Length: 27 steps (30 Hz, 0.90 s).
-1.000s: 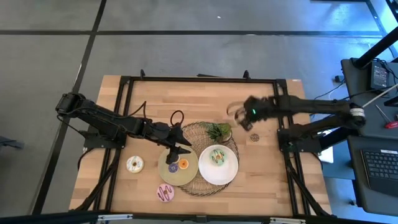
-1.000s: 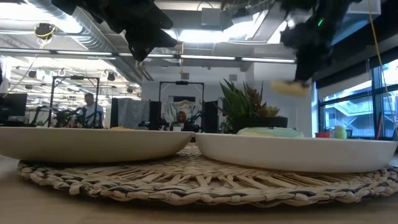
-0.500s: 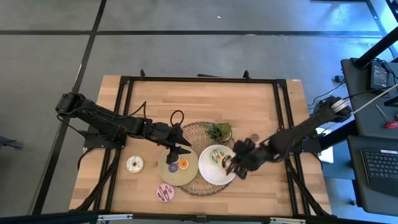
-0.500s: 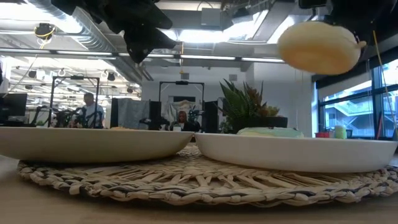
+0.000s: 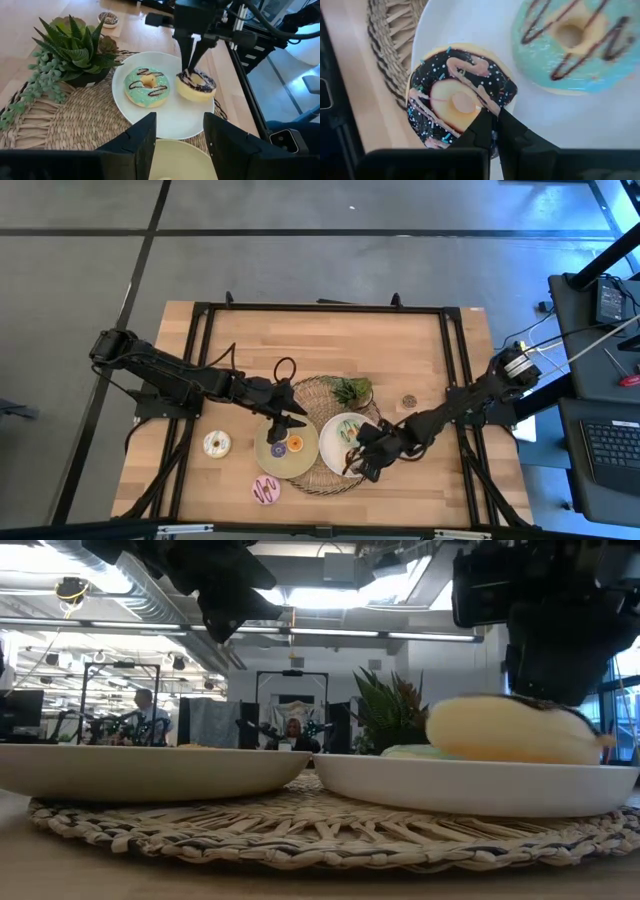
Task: Pick & Place donuts
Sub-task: Put the large black donut on the white plate
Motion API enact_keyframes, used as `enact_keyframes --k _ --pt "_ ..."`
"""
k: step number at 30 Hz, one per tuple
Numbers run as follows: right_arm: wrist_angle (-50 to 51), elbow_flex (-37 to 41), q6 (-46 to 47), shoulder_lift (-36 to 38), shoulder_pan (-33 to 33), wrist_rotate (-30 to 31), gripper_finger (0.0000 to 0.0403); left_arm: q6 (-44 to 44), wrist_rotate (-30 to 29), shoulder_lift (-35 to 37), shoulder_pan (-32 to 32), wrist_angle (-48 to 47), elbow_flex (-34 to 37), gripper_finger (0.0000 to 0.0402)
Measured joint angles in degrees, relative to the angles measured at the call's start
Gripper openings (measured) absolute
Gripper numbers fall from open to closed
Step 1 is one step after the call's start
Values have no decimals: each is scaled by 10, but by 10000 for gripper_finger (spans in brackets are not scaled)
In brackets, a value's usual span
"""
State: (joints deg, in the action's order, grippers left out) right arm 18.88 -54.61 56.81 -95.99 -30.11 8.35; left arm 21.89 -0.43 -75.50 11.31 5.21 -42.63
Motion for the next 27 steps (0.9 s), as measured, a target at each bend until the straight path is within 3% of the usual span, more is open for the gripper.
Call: enact_keyframes --k 12,27 --pt "-14 0 0 -18 10 -9 20 -1 0 0 0 -12 0 157" --pt "-10 0 -29 -18 16 -35 99 0 0 0 0 -12 0 157"
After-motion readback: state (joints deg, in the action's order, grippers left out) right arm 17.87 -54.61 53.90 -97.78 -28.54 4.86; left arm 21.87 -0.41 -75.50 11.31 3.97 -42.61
